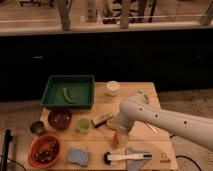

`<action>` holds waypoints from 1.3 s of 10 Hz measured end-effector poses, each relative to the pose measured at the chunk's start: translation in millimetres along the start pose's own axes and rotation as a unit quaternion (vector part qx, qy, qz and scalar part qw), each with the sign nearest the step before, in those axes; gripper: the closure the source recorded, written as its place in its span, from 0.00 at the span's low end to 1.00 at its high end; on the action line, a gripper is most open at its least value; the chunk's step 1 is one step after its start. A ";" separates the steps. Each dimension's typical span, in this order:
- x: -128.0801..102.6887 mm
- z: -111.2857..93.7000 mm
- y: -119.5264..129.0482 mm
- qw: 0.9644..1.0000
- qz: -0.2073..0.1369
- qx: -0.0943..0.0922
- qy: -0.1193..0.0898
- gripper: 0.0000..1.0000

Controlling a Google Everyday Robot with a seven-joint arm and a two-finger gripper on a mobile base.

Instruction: Place apple in paper cup

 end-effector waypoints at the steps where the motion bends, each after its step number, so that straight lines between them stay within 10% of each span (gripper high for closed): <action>1: 4.0 4.2 1.3 1.000 0.000 0.002 -0.003 0.20; 8: 37.5 42.6 11.0 1.000 0.001 0.000 -0.024 0.20; 13: 49.8 58.8 21.3 0.999 0.002 -0.019 -0.037 0.64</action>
